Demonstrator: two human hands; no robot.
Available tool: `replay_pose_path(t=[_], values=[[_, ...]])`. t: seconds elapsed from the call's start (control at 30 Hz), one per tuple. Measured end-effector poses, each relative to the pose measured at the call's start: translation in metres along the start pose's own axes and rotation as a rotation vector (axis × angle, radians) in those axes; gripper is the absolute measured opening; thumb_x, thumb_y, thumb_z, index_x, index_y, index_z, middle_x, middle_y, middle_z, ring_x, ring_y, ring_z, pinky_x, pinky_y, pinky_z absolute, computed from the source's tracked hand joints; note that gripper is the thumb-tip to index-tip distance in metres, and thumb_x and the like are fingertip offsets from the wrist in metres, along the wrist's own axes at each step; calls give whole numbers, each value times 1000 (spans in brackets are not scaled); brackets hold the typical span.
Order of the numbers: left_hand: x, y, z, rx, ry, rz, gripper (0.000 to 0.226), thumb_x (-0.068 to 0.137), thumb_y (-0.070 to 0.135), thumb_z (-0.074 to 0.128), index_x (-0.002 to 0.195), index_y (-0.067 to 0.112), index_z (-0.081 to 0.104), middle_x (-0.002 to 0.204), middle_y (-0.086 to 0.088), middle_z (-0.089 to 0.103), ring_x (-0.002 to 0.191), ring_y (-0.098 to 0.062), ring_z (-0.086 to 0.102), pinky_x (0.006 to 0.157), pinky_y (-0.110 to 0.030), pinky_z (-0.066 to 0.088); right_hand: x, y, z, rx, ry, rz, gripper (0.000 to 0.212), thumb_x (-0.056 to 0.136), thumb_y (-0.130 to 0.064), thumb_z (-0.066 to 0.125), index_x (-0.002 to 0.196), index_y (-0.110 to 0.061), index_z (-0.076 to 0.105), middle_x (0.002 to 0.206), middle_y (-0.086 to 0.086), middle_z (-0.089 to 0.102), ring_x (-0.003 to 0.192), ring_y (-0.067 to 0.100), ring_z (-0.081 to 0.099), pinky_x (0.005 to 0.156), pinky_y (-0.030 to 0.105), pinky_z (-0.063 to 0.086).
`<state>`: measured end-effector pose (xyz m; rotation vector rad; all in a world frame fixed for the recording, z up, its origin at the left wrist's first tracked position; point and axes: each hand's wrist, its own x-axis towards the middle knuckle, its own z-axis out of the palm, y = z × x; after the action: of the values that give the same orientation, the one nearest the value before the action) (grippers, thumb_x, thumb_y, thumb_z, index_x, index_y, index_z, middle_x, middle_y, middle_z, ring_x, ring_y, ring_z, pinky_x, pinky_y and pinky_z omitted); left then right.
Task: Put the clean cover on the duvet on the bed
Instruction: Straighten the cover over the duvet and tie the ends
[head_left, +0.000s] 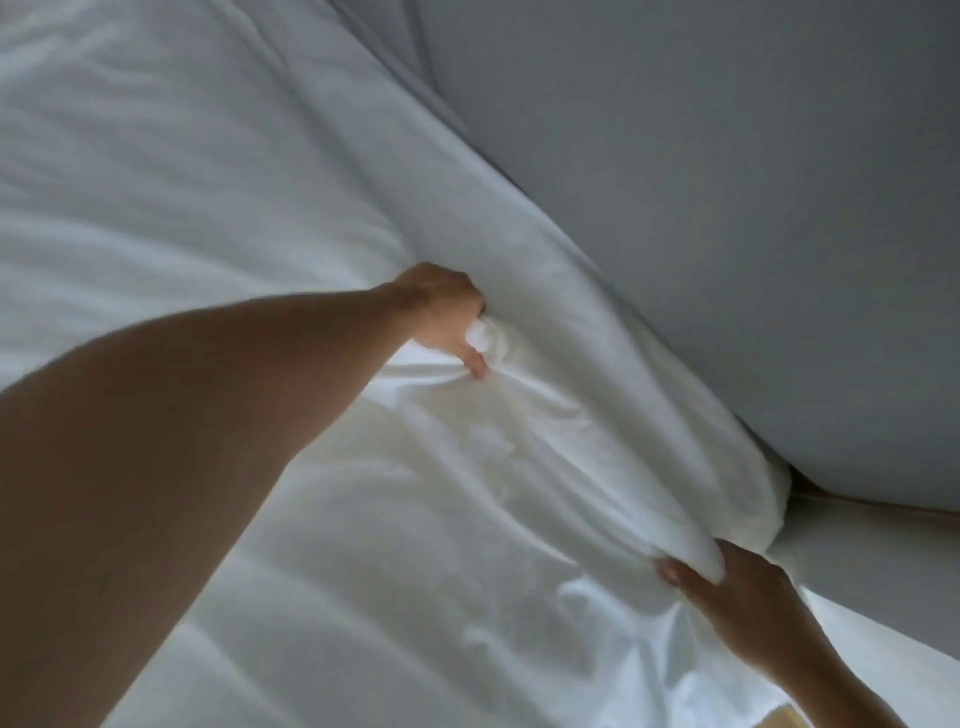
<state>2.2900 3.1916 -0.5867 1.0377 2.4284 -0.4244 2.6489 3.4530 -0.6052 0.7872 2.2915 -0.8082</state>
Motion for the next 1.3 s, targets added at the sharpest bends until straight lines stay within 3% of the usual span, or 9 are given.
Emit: replay_pose_path(t=[0.1,0.27,0.37,0.53,0.7,0.8,0.93,1.13,1.3], values=[[18,1,-14,122,100,134,113,31,114,23,89,25,61,82,1,66,70,-29,60,60,-30,38,-1,6,6,114,46,4,66,60,-90,48,79,-30,67,73,-6,69,82,23,67,70,38,50],[7,46,21,32,164,287,95,54,103,45,103,22,58,103,2,65,97,-26,61,87,-35,43,-4,12,12,-24,-58,49,45,82,-75,55,75,-32,66,72,-9,68,85,22,67,63,29,43],[-2,110,28,-67,62,438,87,57,99,48,99,26,67,95,3,72,90,-27,71,72,-31,47,-13,20,7,19,40,32,41,84,-68,59,63,-33,59,58,-8,61,72,18,62,60,26,44],[19,116,-1,-11,103,365,78,58,98,53,87,25,53,75,7,56,82,-27,64,57,-30,33,-13,-1,-7,67,78,10,53,73,-81,48,70,-30,64,65,-8,64,73,25,61,66,36,44],[-18,104,16,46,-15,280,81,56,94,60,103,28,62,106,4,66,99,-23,60,88,-33,43,-43,6,-7,35,71,39,49,77,-75,58,68,-28,67,63,-5,64,72,21,59,72,40,49],[-35,83,-15,13,-133,127,70,58,88,69,91,27,59,90,3,66,77,-25,61,71,-31,52,-60,7,-9,29,155,-65,41,85,-62,62,69,-24,60,56,-2,60,65,27,58,66,43,50],[-73,73,-37,173,153,50,65,73,82,62,102,23,58,100,0,69,90,-29,66,80,-33,45,-93,-14,-16,3,279,-209,42,86,-55,63,71,-19,47,50,-4,51,64,39,63,55,40,46],[-181,84,-22,268,88,67,24,81,16,58,104,23,52,94,4,63,89,-23,59,90,-34,40,-190,-23,21,-237,106,-476,27,88,-30,59,92,-24,32,63,-10,36,65,23,59,52,32,33],[-300,60,0,392,6,-117,31,89,30,60,118,28,51,106,8,64,100,-17,64,93,-30,40,-253,-60,49,-360,32,-703,24,93,-34,48,111,-25,35,84,-9,47,84,19,68,61,30,45]])
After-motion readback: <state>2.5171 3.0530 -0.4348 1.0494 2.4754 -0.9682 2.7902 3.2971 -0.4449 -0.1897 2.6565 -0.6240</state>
